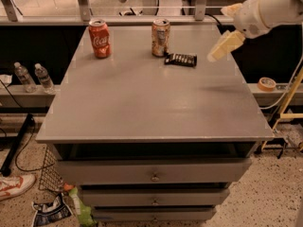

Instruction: Move rxbar chocolate near orange can

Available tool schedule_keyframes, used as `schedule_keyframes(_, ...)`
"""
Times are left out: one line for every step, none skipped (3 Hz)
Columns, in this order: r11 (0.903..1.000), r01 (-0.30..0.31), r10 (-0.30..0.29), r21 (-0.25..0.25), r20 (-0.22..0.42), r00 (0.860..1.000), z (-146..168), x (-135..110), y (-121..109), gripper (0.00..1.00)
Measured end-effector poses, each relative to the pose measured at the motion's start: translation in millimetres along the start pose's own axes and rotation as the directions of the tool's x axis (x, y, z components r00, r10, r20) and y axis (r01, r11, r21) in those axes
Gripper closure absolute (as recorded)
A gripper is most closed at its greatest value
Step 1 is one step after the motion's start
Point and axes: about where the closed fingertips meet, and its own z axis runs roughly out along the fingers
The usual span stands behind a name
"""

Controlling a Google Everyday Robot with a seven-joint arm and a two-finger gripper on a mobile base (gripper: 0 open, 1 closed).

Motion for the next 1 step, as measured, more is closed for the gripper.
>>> schedule_keyframes(0.9956,-0.045,0.046,0.082,-0.007,0.999,-40.3,20.3,15.7,0.00)
